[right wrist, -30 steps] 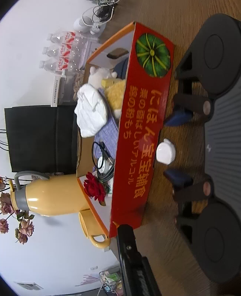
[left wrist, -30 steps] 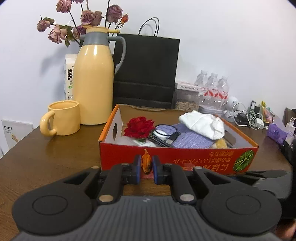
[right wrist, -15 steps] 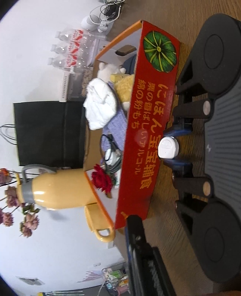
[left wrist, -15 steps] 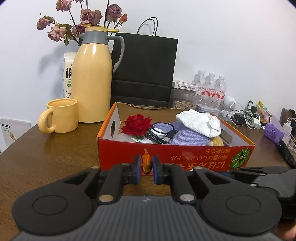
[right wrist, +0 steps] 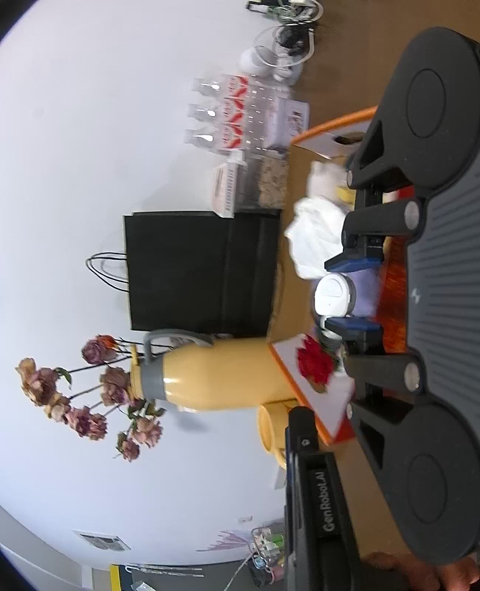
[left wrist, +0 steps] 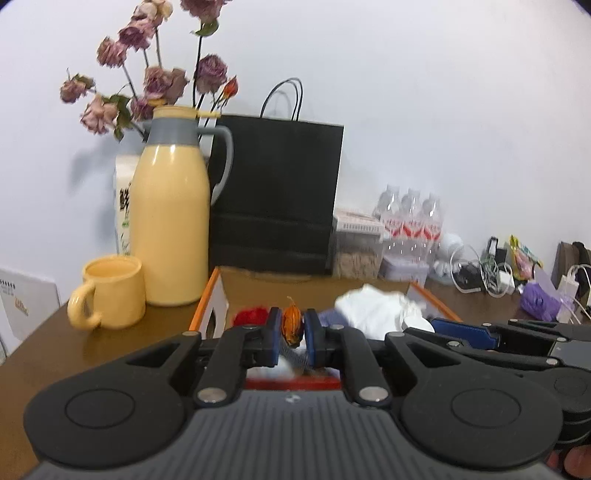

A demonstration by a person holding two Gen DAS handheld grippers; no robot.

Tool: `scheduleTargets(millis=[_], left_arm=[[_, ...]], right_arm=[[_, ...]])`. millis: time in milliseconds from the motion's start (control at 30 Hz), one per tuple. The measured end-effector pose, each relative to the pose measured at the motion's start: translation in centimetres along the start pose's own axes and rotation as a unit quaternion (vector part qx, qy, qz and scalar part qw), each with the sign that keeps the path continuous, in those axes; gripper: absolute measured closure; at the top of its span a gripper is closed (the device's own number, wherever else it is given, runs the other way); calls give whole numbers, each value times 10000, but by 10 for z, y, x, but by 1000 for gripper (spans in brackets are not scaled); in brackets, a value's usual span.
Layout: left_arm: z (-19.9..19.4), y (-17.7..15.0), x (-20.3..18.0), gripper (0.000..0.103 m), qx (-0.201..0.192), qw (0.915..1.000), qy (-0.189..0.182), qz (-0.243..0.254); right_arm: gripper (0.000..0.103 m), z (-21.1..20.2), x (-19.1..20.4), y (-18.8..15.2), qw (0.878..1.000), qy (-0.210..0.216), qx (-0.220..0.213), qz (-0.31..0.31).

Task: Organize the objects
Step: 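Carry the orange petal and white cap into the box and open both grippers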

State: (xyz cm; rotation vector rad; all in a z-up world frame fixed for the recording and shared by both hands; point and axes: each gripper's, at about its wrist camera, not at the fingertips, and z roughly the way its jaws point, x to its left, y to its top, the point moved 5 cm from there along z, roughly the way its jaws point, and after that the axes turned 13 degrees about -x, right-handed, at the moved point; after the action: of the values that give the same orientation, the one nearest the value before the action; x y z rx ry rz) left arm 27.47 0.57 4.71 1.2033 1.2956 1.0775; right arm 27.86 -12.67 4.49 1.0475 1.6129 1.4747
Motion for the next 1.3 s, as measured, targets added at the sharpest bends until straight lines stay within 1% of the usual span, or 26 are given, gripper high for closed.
scheduleTargets(millis=[167, 367, 500, 600, 733, 833, 867, 900, 933, 967, 1000, 1033, 1067, 1133, 1300], left_arm=[[28, 10, -6, 89, -42, 10000, 46, -41], [64, 7, -10, 89, 20, 9999, 70, -82], [90, 2, -10, 90, 108, 9998, 77, -123], [109, -7, -8, 90, 256, 9996, 60, -136], [125, -15, -6, 90, 385, 9992, 21, -105], [132, -16, -5, 88, 383, 9992, -13, -68], [134, -15, -4, 80, 376, 9993, -4, -62], [134, -15, -3, 69, 379, 9993, 2, -59], [134, -14, -1, 34, 372, 9993, 66, -69], [133, -13, 2, 5, 317, 9993, 173, -82], [131, -10, 4, 0, 207, 9995, 244, -76], [127, -8, 5, 0, 87, 9995, 281, -59], [125, -5, 6, 0, 37, 9996, 272, -41], [122, -2, 7, 0, 56, 9997, 257, -13], [115, 3, 7, 0, 33, 9995, 306, 96]], right_arm=[[78, 20, -17, 18, 9998, -100, -166, -58], [78, 50, -47, 26, 9994, -308, -146, -103], [78, 73, -69, 21, 9991, -408, -37, -121], [78, 88, -82, 13, 9990, -435, 68, -45], [78, 104, -96, -1, 9988, -397, 251, 147], [77, 113, -100, -8, 9983, -460, 324, 162], [74, 115, -102, -9, 9981, -470, 339, 210], [74, 116, -103, -10, 9979, -476, 358, 248], [66, 116, -104, -11, 9978, -484, 378, 262], [53, 116, -105, -11, 9976, -511, 388, 265], [44, 114, -105, -10, 9976, -538, 355, 250], [23, 111, -105, -9, 9977, -554, 312, 244], [6, 109, -105, -7, 9978, -564, 266, 243], [0, 105, -104, -3, 9982, -522, 179, 235], [0, 100, -101, 2, 9983, -497, 217, 206]])
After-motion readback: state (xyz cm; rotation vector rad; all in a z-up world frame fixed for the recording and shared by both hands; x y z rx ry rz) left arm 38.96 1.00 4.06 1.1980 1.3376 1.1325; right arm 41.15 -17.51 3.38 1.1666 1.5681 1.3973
